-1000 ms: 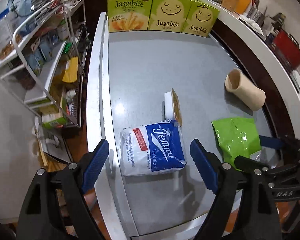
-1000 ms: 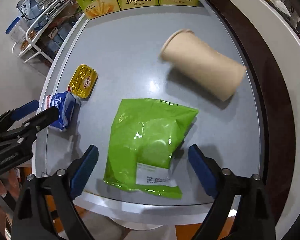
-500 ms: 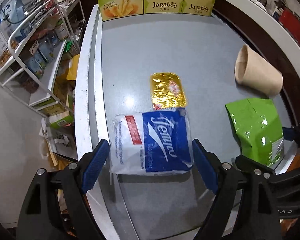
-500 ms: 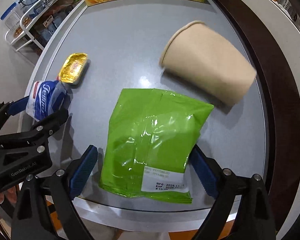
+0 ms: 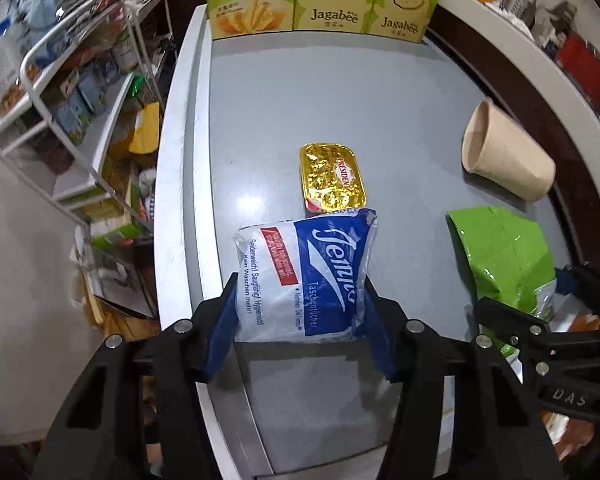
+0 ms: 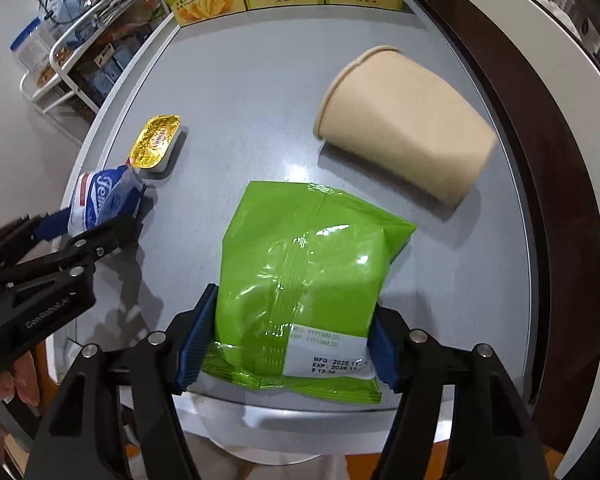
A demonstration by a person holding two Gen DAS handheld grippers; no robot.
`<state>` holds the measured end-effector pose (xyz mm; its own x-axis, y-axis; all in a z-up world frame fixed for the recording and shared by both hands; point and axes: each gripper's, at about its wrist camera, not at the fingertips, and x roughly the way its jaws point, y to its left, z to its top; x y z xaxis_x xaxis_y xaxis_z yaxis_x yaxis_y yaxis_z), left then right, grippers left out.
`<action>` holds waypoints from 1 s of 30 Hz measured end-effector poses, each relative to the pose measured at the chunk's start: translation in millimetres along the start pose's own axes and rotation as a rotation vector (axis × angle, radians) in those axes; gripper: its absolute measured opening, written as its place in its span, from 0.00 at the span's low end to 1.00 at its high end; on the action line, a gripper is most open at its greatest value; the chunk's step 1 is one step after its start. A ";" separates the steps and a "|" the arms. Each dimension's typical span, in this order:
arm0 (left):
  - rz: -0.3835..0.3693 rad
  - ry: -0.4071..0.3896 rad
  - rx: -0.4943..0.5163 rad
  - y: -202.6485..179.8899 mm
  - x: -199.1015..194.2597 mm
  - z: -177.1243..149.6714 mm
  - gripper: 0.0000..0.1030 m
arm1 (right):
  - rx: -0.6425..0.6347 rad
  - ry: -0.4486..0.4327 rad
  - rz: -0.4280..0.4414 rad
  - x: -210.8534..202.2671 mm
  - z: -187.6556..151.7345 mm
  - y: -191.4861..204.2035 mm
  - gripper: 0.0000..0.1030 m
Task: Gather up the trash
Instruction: 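Grasp the Tempo pack with the left tool while the right tool grasps the green snack bag, then carry the Tempo pack and green snack bag over the white bin with both tools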
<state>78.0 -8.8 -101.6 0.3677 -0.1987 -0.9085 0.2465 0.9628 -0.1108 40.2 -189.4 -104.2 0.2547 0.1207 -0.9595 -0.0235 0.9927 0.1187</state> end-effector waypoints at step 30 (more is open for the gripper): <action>-0.032 -0.148 -0.003 -20.7 -94.5 -42.8 0.54 | 0.002 -0.112 0.229 -102.2 -43.2 -23.1 0.63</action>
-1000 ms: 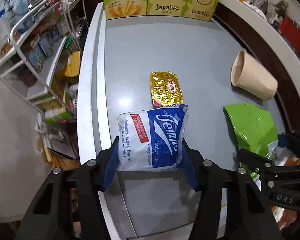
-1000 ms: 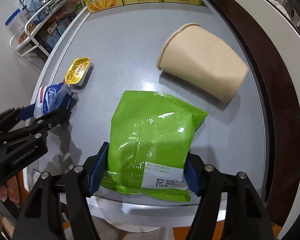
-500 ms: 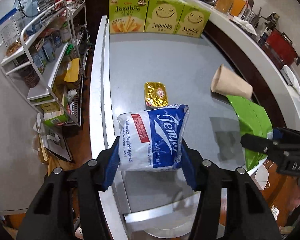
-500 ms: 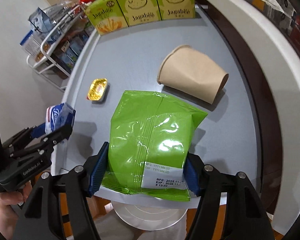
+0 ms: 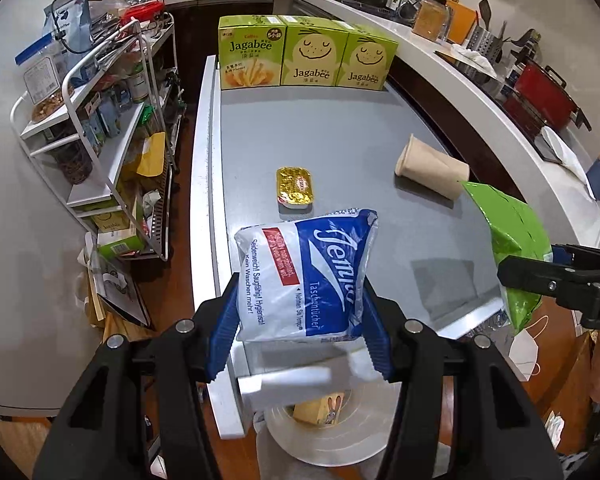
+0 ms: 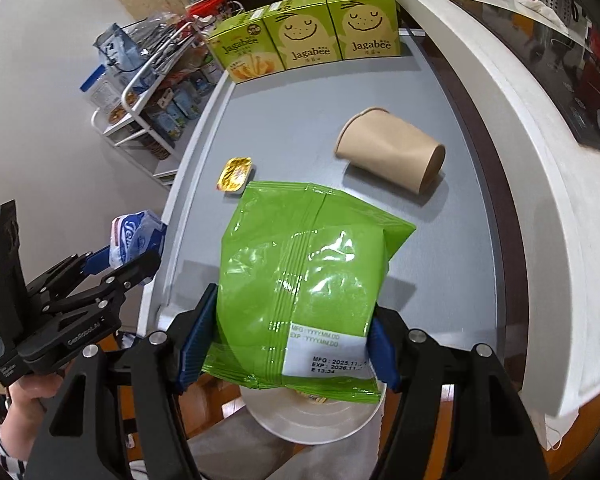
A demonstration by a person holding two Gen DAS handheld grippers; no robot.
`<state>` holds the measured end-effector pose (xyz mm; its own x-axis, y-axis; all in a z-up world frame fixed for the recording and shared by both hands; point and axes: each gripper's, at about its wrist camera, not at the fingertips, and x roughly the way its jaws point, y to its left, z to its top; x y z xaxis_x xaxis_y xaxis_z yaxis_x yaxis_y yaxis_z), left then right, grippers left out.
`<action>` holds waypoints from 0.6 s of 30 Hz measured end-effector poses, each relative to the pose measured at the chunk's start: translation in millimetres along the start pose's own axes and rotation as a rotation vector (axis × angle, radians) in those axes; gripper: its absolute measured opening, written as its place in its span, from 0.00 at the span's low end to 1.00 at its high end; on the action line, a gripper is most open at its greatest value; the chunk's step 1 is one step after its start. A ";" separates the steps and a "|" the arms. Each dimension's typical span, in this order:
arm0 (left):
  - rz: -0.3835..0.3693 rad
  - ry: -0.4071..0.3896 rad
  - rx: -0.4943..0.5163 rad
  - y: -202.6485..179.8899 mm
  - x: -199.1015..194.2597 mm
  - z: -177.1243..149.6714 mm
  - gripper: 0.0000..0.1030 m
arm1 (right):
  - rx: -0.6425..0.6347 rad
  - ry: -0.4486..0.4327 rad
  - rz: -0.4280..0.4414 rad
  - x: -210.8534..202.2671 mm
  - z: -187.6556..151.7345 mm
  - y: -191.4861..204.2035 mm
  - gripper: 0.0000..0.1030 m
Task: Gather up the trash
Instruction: 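Carry the Tempo pack and green snack bag over the white bin with both tools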
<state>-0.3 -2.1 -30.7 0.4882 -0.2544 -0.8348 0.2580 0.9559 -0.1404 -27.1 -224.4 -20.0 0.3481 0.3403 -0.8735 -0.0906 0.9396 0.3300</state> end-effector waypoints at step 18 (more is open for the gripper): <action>-0.019 0.105 0.115 -29.0 -16.2 -61.5 0.54 | -0.085 0.155 0.047 -10.4 -69.3 6.0 0.63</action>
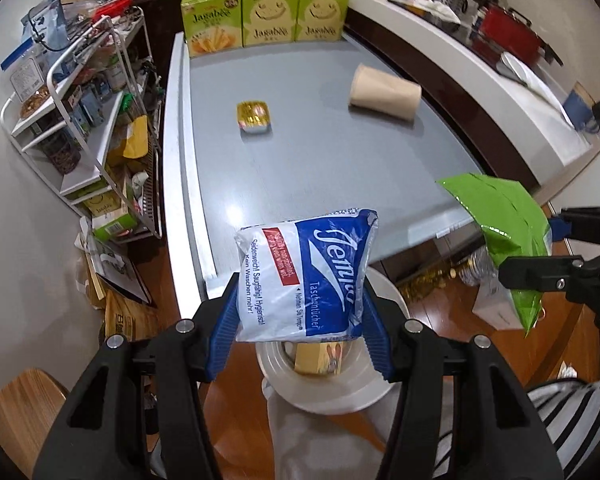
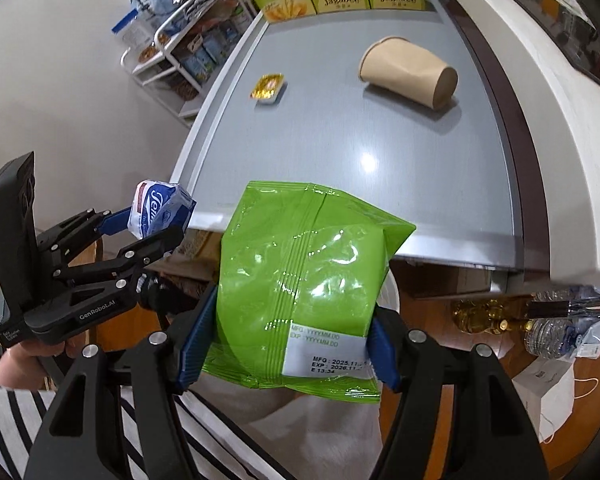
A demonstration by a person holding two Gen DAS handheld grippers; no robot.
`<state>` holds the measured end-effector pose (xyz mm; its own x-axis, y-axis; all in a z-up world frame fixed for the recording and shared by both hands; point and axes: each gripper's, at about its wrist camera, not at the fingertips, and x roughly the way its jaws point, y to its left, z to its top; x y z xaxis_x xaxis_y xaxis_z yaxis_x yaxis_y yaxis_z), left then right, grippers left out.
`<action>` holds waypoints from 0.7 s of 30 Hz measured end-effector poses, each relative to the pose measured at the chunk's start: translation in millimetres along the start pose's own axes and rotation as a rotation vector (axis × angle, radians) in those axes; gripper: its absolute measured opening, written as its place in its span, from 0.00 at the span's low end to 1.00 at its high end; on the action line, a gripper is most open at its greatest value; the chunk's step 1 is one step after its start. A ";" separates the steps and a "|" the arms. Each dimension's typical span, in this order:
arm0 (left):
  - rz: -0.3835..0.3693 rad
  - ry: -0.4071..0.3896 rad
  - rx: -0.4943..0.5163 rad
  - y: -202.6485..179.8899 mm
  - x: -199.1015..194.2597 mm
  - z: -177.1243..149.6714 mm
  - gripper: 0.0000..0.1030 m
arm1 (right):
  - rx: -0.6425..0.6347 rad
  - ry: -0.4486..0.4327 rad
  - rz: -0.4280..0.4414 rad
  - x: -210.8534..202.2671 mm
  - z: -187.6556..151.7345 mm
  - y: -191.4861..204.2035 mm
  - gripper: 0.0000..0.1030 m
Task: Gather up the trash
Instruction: 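Carry the Tempo pack and green snack bag over the white bin with both tools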
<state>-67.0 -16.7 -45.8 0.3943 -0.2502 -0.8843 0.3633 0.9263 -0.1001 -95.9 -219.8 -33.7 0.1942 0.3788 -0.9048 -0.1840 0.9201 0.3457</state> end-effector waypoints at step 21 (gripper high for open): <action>-0.031 0.229 0.091 -21.5 51.7 -63.9 0.54 | -0.078 0.203 -0.048 64.5 -45.9 -12.1 0.63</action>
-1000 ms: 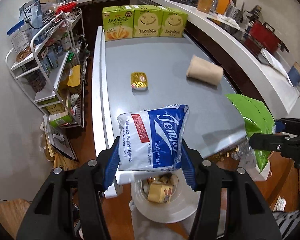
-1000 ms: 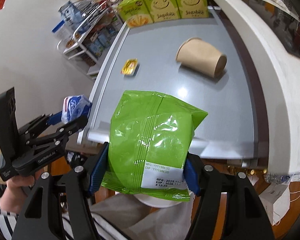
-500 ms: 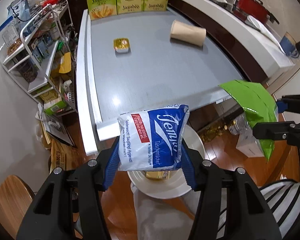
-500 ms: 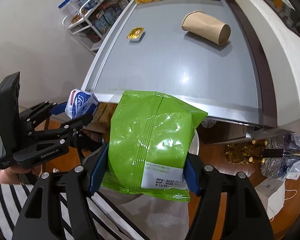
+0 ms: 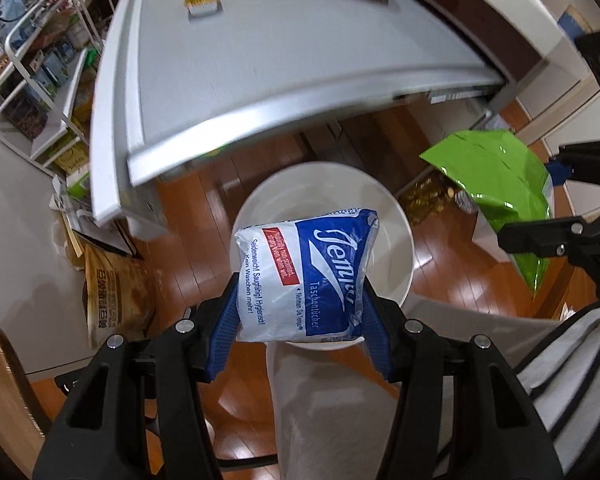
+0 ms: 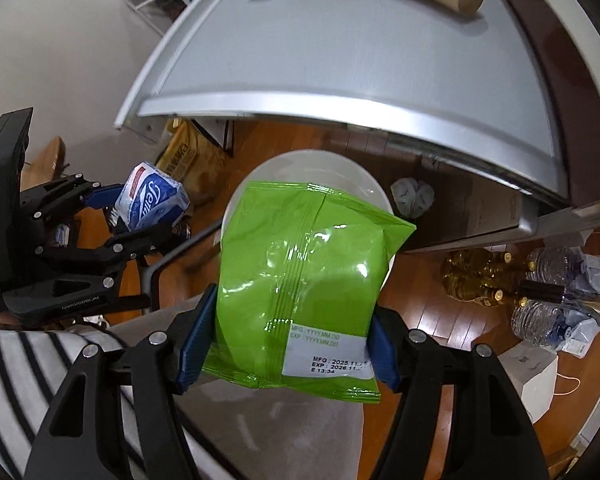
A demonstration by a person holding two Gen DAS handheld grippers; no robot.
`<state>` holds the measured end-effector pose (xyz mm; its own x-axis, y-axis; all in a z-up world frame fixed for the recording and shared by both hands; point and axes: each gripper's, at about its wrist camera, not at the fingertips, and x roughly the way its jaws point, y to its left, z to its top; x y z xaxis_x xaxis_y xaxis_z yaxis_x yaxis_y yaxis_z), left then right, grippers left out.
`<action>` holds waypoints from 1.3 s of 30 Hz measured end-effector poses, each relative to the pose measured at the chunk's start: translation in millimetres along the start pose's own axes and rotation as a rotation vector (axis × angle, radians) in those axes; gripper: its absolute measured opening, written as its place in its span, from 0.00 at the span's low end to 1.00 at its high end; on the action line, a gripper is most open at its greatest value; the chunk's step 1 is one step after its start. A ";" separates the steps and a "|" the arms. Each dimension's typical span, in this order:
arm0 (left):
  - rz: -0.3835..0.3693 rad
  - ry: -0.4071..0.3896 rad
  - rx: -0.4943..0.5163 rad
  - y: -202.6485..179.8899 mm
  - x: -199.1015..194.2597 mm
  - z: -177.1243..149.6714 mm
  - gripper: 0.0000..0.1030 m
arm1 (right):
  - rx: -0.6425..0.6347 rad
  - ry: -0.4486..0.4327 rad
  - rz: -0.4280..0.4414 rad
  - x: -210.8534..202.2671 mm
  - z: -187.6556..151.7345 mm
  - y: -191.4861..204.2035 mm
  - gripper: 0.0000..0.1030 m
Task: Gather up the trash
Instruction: 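Carry the Tempo pack and green snack bag over the white bin with both tools, then open both tools to drop the Tempo pack and snack bag into the bin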
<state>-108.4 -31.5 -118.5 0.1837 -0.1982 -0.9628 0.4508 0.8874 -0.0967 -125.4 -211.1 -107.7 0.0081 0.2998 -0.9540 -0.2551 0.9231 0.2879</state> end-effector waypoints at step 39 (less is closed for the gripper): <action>-0.014 0.056 0.023 6.0 49.1 15.3 0.83 | 0.073 0.063 -0.065 59.5 26.4 -22.0 0.79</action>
<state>-83.3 -42.3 -162.5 0.1289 -0.1862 -0.9740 0.4733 0.8747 -0.1045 -93.8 -207.2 -168.5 -0.0388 0.2252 -0.9735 -0.1845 0.9559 0.2285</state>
